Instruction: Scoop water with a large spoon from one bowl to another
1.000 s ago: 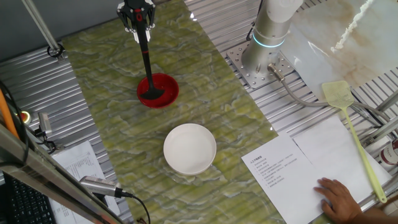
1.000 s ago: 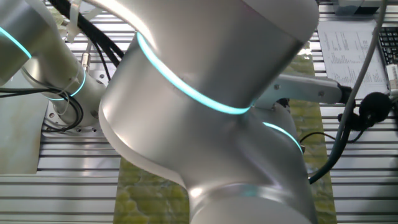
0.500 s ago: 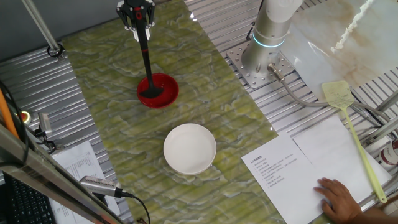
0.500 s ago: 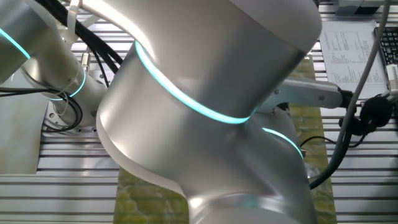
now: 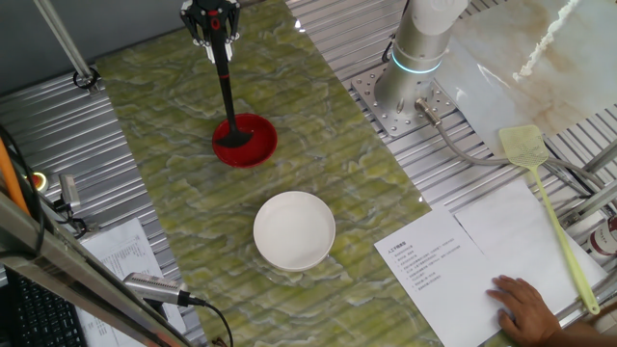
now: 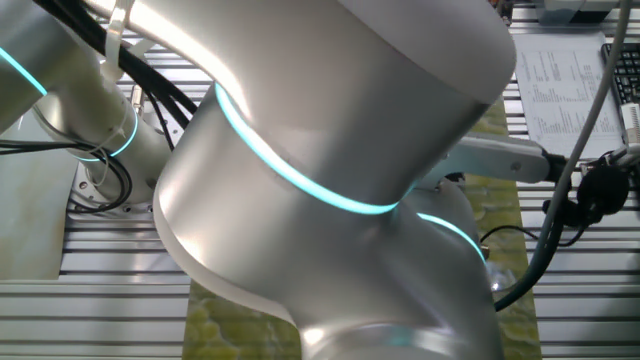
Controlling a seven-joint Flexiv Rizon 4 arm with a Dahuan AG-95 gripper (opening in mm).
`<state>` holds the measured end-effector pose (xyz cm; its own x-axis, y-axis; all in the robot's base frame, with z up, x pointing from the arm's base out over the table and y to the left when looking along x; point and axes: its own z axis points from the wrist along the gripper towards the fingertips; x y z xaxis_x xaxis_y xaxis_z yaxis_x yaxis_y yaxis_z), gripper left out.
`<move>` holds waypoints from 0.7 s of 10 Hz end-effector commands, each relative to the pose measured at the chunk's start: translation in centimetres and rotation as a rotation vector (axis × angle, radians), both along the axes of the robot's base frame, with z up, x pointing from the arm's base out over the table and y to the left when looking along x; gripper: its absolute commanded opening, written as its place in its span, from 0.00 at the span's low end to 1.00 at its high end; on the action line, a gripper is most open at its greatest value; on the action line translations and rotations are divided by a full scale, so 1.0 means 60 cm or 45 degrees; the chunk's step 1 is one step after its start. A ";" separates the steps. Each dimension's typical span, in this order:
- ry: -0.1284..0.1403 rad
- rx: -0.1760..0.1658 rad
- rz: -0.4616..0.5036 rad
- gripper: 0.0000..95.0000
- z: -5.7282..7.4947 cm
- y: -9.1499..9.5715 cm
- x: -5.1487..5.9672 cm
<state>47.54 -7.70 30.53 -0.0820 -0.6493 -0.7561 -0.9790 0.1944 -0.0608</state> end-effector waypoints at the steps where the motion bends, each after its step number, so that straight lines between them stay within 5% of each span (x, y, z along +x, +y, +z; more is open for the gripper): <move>1: -0.007 -0.001 0.006 0.00 0.000 0.000 0.000; 7: 0.003 0.018 -0.016 0.00 0.002 0.003 0.005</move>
<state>47.83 -7.47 30.60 -0.0853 -0.6428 -0.7613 -0.9761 0.2072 -0.0656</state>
